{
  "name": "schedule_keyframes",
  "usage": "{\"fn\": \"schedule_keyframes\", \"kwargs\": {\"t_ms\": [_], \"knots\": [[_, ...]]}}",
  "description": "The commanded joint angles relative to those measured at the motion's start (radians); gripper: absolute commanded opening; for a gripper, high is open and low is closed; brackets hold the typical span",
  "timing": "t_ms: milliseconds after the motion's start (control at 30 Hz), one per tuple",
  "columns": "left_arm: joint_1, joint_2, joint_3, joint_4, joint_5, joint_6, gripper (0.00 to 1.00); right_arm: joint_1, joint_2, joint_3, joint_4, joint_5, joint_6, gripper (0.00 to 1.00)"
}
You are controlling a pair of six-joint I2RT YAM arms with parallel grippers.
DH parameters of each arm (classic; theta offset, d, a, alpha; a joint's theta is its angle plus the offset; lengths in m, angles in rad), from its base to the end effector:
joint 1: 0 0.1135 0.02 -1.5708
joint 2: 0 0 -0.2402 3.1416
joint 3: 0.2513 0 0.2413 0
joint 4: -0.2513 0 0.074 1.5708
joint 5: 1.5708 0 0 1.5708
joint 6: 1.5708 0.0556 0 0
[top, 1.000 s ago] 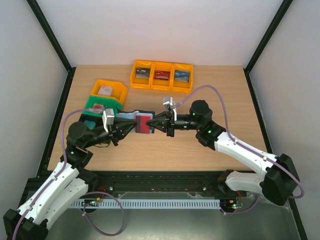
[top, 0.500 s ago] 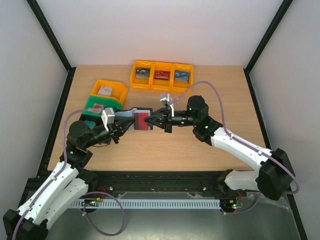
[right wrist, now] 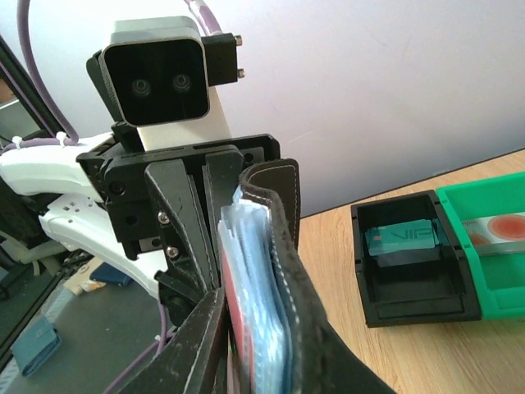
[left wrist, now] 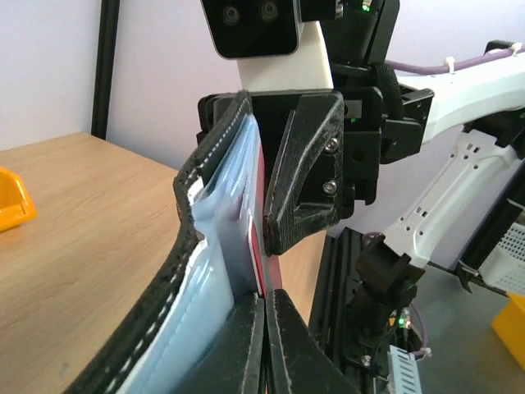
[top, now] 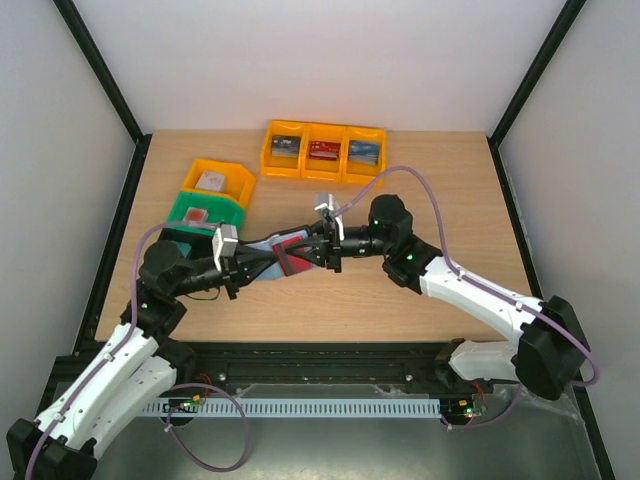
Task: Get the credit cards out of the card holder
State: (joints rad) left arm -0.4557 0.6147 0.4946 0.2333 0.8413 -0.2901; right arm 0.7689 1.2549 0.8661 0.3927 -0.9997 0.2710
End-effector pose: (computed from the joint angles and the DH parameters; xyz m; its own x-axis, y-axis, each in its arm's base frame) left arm 0.1374 -0.1135 0.2961 -0.1770 -0.1256 -0.9762 0.9474 0.2469 -0.2035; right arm 0.1748 0.2342 0.3091 -0.2598 -0.0500 -0.9644 -0.9455 -0.1901 0.2645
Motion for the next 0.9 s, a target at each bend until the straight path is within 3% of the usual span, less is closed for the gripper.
{"fn": "schedule_keyframes", "kwargs": {"t_ms": [0,133,233,367,433,533,600,700,800,867], "knots": [[0.03,-0.011,0.009,0.063,0.09,-0.074,0.02,-0.003,-0.05,-0.022,0.012,-0.016,-0.016,0.18],[0.048,-0.011,0.009,0.073,0.081,-0.086,0.02,-0.014,-0.081,-0.025,-0.051,-0.02,-0.058,0.15],[0.057,-0.014,0.009,0.071,0.087,-0.066,0.02,-0.02,-0.094,-0.029,-0.068,-0.018,-0.061,0.02],[0.049,-0.015,-0.033,0.065,0.063,-0.044,0.02,-0.021,-0.071,-0.031,-0.024,-0.006,0.0,0.02],[0.043,-0.015,-0.065,0.042,-0.012,-0.035,0.02,-0.021,-0.058,-0.023,-0.076,0.168,-0.003,0.02],[0.048,-0.003,-0.079,-0.086,-0.248,0.004,0.03,-0.02,-0.036,0.05,-0.3,0.485,-0.03,0.02],[0.051,0.0,-0.078,-0.144,-0.304,0.059,0.14,-0.02,-0.034,0.063,-0.37,0.584,-0.024,0.07],[0.042,-0.006,-0.083,-0.224,-0.2,0.199,0.33,-0.016,-0.032,0.04,-0.421,0.642,0.0,0.15],[0.032,-0.013,-0.089,-0.282,-0.175,0.369,0.41,0.023,0.025,0.035,-0.525,0.745,0.06,0.24],[0.03,-0.018,-0.096,-0.331,-0.179,0.575,0.43,0.063,0.072,0.035,-0.595,0.802,0.095,0.35]]}}
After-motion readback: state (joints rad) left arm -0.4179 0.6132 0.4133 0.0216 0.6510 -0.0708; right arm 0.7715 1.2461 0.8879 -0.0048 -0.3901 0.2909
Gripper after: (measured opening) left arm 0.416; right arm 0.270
